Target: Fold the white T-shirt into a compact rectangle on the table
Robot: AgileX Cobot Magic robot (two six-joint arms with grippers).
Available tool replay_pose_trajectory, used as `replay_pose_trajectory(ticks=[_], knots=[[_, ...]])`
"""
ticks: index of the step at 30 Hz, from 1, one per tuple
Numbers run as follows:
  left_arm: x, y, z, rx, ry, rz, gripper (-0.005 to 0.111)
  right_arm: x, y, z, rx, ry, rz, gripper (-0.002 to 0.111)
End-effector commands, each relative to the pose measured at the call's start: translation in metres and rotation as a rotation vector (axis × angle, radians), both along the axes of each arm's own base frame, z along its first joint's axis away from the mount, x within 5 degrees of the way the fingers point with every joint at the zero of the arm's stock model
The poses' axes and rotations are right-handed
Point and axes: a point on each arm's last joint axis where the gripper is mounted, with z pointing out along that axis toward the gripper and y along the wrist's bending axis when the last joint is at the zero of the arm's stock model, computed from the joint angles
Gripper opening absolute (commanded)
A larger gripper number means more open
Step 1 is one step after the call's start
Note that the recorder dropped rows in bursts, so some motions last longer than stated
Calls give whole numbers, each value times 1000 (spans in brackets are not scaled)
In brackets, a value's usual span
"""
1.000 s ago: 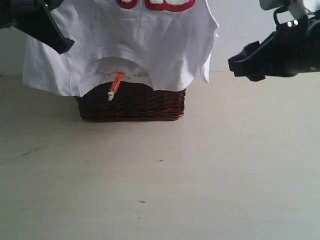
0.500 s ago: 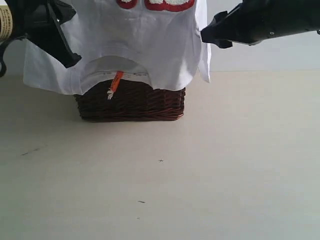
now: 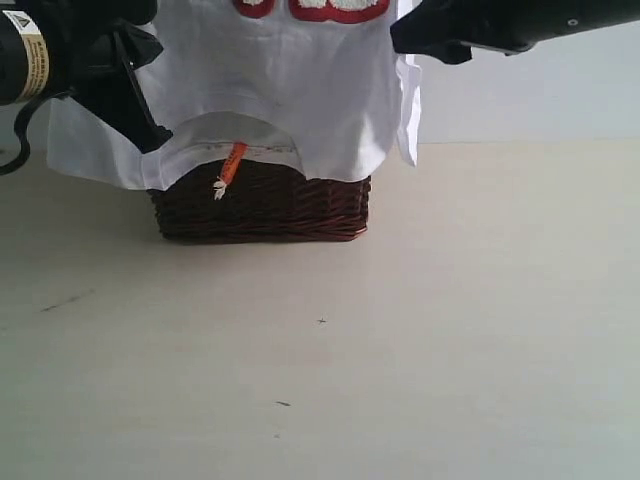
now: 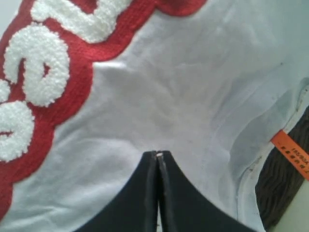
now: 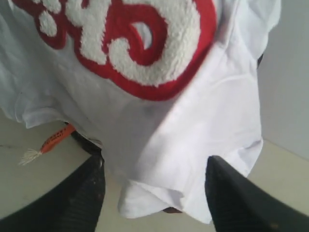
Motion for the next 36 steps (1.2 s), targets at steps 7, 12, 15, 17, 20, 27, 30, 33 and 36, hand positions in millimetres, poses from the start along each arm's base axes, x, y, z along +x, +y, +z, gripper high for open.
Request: replay_pose_trajectory(ticks=[7, 12, 15, 17, 20, 27, 30, 33, 36], knots=[[1, -1, 0, -8, 5, -9, 0, 34, -2, -35, 20, 52, -105, 48], [1, -1, -1, 14, 2, -16, 0, 44, -1, -56, -68, 63, -55, 0], [2, 0, -1, 22, -2, -9, 0, 41, -3, -45, -79, 18, -63, 0], [6, 8, -1, 13, 2, 20, 0, 33, -4, -17, -75, -60, -69, 0], [11, 20, -1, -19, 10, 65, 0, 9, -7, 36, -61, -201, -75, 0], [-5, 3, 25, -151, 32, -176, 0, -42, -14, 142, 114, -447, -129, 0], [-17, -7, 32, -181, 56, -330, 0, -50, -14, 159, 167, -465, -139, 0], [-25, -16, 27, -208, 118, -460, 13, -52, -14, 166, 193, -448, -142, 0], [-32, -26, 17, -209, 172, -570, 43, -53, -14, 166, 187, -425, -137, 0]])
